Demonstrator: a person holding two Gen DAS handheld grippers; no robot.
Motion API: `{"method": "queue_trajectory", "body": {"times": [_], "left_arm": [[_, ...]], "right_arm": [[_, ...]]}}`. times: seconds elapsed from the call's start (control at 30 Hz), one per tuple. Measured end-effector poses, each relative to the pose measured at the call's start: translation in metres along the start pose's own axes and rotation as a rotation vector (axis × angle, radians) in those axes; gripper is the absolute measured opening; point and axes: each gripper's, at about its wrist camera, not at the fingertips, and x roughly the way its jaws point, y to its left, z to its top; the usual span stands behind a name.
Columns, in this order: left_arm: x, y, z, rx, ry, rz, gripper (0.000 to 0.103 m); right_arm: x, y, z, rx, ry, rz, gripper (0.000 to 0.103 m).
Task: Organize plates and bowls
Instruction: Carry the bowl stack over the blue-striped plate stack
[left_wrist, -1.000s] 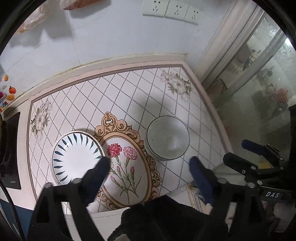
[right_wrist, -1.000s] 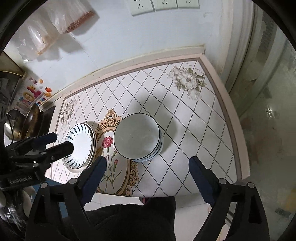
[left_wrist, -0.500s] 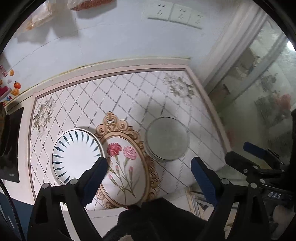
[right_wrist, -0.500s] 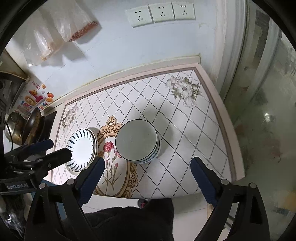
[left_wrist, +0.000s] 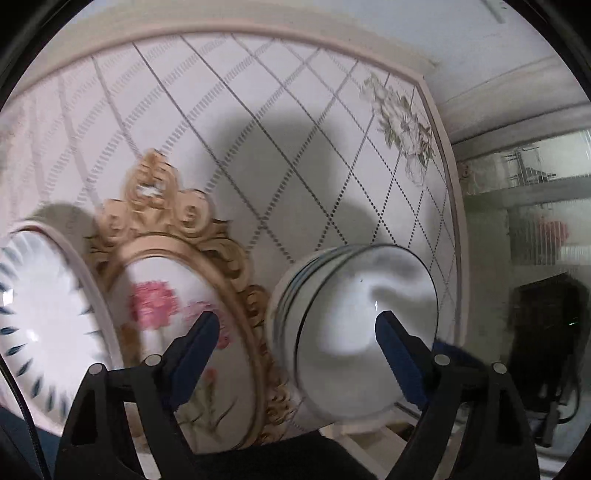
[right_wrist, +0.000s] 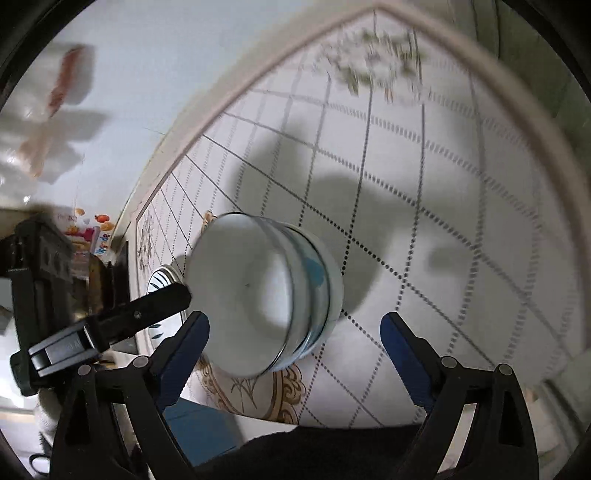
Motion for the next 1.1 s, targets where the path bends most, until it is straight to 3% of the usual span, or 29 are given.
{"method": "queue_trajectory", "body": {"times": [0.17,0.27,0.33,0.43,0.83,1.1], "left_arm": [[0.028,0.002,0.008,-0.026,0.052,-0.05,0.07],[0.036,0.001,0.007,-0.026,0.061,-0.063,0.054],[0.037,-0.001,0.007,-0.008,0.048,-0.038,0.049],[0.037,-0.001,0.005,-0.001,0.03,-0.025,0.047],[0.02,0.006,-0.002,-0.05,-0.011,0.021,0.044],[-0.018,0.024,-0.003,-0.079,-0.064,0.028,0.044]], "right_arm": [[0.033,-0.02,0.01,0.041,0.061,0.065,0.093],[0.045,-0.024,0.014,0.046,0.083,0.088,0.082],[0.052,-0.023,0.016,0.038,0.104,0.101,0.065],[0.059,-0.017,0.017,0.0,0.104,0.067,0.057],[0.062,-0.001,0.02,-0.049,0.123,0.049,0.057],[0.062,0.039,0.022,-0.119,0.12,0.045,0.057]]}}
